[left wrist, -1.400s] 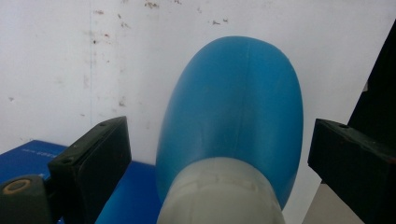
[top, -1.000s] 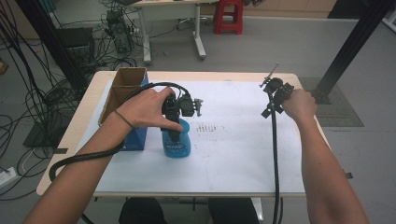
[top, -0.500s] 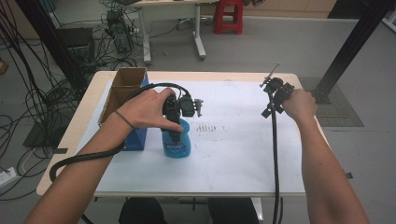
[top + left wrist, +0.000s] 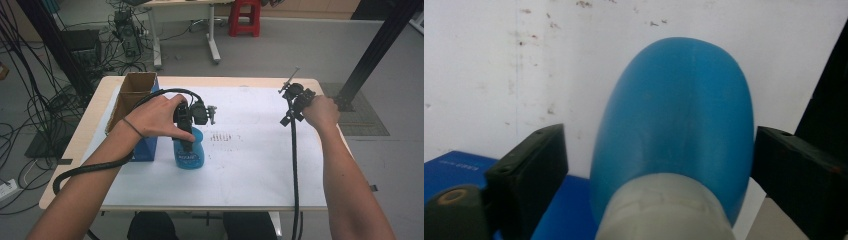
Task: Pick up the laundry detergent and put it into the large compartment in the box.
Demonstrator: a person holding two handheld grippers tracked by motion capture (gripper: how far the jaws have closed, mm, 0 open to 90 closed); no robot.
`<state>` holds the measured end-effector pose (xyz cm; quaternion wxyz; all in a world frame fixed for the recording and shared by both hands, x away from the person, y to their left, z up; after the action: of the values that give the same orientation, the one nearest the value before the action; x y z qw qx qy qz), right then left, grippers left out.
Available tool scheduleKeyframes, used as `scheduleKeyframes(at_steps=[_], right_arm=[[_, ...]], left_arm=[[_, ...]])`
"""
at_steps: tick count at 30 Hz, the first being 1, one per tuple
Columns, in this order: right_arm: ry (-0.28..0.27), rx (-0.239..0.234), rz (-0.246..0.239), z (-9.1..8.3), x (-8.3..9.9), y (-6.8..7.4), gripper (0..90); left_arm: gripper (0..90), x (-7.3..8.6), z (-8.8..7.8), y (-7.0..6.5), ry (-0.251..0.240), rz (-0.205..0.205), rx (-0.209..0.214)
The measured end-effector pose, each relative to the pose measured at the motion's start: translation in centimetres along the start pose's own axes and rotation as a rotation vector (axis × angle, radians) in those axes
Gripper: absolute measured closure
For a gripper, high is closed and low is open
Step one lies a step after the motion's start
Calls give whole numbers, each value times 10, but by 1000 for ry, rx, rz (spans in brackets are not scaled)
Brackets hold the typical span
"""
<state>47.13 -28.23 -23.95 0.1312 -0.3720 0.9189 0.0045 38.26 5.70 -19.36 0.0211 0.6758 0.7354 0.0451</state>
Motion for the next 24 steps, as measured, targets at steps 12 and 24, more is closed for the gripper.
scheduleKeyframes(at_steps=[12,24], right_arm=[[0,2,2,-1,0,1,36],[-1,8,2,-2,0,1,34]], left_arm=[[223,0,5,0,7,12,19],[330,0,3,-2,11,24,-3]])
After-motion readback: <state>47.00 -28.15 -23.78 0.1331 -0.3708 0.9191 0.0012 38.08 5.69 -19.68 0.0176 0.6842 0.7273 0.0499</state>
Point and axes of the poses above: each handheld gripper's, and its own axes: z roughly forward along the jaws, x roughly out of its underside, y roughly to its left, the point moved 5 cm from there along z, roughly forward along the jaws, and after that the axes turned 5 degrees about z, right-handed, at the moved point
